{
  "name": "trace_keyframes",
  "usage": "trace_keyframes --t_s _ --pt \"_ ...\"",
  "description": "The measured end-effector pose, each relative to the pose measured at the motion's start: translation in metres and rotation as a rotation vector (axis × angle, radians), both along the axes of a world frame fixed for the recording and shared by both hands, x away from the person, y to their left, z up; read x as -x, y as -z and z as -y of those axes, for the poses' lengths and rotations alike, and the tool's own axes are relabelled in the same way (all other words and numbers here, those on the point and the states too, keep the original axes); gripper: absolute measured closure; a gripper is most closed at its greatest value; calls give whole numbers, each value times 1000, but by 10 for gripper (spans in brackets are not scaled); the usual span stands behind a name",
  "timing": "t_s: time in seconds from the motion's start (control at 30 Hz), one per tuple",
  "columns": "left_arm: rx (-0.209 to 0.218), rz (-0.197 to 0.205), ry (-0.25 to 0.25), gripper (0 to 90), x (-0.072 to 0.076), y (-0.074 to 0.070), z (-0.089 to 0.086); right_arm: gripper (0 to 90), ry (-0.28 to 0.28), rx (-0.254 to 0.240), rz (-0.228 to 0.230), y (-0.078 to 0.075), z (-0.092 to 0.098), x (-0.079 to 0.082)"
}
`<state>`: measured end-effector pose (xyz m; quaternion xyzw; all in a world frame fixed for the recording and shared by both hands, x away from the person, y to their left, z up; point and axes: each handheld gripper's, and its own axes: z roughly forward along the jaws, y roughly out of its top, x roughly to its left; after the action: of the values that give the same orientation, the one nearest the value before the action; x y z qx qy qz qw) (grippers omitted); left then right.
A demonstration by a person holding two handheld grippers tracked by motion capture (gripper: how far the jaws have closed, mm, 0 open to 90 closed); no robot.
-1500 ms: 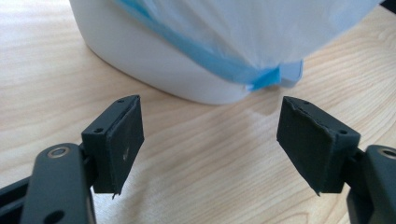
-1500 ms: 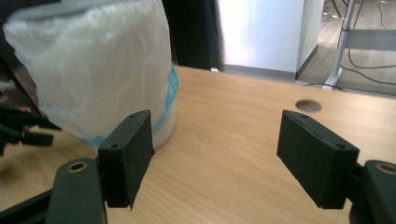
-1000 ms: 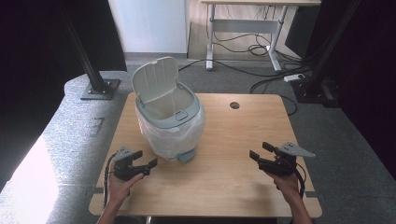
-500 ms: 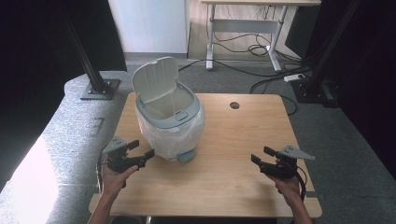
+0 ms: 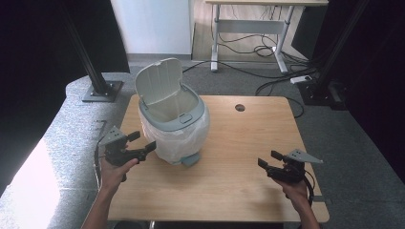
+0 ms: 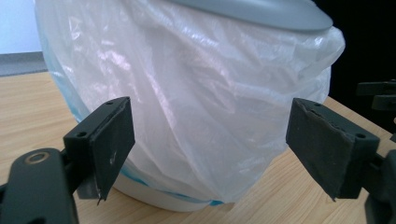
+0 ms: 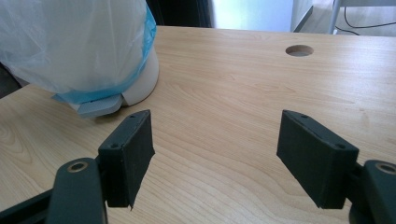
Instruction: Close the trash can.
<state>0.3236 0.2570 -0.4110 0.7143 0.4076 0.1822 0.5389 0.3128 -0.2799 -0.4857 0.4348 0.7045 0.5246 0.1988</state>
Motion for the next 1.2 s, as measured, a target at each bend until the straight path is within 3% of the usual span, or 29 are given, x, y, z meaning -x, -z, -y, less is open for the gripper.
trace_keyframes --t_s 0.33,1.2 --pt "24 37 2 148 -9 -23 3 256 -10 16 -17 4 -1 -1" --pt "-14 78 -3 139 -42 -65 5 255 -48 43 -32 8 -5 -2"
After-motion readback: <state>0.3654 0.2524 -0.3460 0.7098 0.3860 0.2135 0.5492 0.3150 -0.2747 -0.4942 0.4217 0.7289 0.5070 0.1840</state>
